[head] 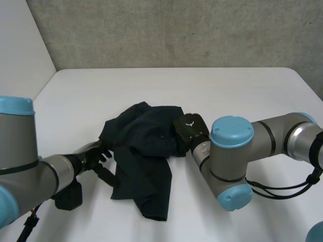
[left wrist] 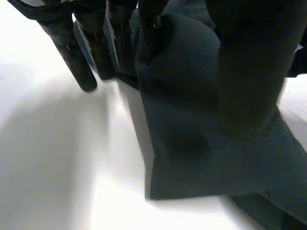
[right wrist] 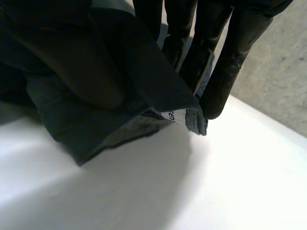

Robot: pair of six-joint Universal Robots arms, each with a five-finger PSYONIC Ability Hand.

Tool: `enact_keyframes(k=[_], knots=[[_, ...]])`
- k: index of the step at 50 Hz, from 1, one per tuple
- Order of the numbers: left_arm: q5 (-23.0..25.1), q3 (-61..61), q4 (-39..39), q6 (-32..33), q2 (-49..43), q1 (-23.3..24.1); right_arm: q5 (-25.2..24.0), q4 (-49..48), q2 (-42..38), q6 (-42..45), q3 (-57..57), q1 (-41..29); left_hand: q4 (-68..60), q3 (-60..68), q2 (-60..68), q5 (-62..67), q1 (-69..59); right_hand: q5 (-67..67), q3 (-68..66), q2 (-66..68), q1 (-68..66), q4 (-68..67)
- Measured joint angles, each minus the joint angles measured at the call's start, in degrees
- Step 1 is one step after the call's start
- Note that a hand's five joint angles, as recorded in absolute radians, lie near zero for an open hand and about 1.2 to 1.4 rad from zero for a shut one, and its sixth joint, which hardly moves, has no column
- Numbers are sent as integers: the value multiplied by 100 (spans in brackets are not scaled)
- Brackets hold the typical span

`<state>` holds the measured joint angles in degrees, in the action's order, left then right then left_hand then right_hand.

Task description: Fold the shorts.

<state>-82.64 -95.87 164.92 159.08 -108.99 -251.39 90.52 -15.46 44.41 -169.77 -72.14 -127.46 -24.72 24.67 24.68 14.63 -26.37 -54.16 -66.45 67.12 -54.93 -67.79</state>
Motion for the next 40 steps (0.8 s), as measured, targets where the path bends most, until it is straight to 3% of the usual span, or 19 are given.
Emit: enact_keyframes(k=[2,3,5,6,7,9,14,19,23,29,40], knots=[[0,0,0,0,0,0,0,0,0,0,0,0,0,0,0,0,0,0,0,0,0,0],[-68,237,12,-125,-257,49,1,6,63,-3,-2,9,-1364,1356,1418,1354,-1242,0,0,0,0,0],[-167,455,18,-182,-441,121,-15,82,378,20,-47,39,-2773,2870,2884,2754,-2618,0,0,0,-48,0],[-223,549,15,-195,-511,160,-20,114,483,42,-63,46,-2773,2870,2884,2754,-2618,0,0,0,-48,0],[-282,639,13,-201,-568,198,-23,139,556,60,-74,51,-3957,3971,4001,3931,-3794,0,0,0,-49,0],[-405,810,2,-202,-656,279,-33,226,783,135,-104,68,-4233,4191,4224,4169,-3924,0,0,0,-49,0],[-895,1334,-115,-65,-567,563,-66,706,1581,584,-147,291,-4373,4320,4344,4190,-3924,0,0,0,-75,-18],[-1028,1513,-206,367,10,613,-164,1064,2061,881,-128,458,-4374,4323,4355,4190,-3924,0,-101,0,-75,-32],[-1067,1775,-277,1486,1190,618,-501,1576,3010,1167,38,619,-4395,4326,4363,4190,-3924,0,-114,0,-75,-31],[-1067,2334,-328,2439,2317,626,-709,1894,4004,1174,467,656,-4396,4327,4371,4190,-3924,-4,-115,0,-75,-31],[-1041,3388,-681,2727,3195,574,-721,2350,4809,1136,1166,651,-4399,4353,4384,4190,-3924,-149,-131,0,-75,-32]])
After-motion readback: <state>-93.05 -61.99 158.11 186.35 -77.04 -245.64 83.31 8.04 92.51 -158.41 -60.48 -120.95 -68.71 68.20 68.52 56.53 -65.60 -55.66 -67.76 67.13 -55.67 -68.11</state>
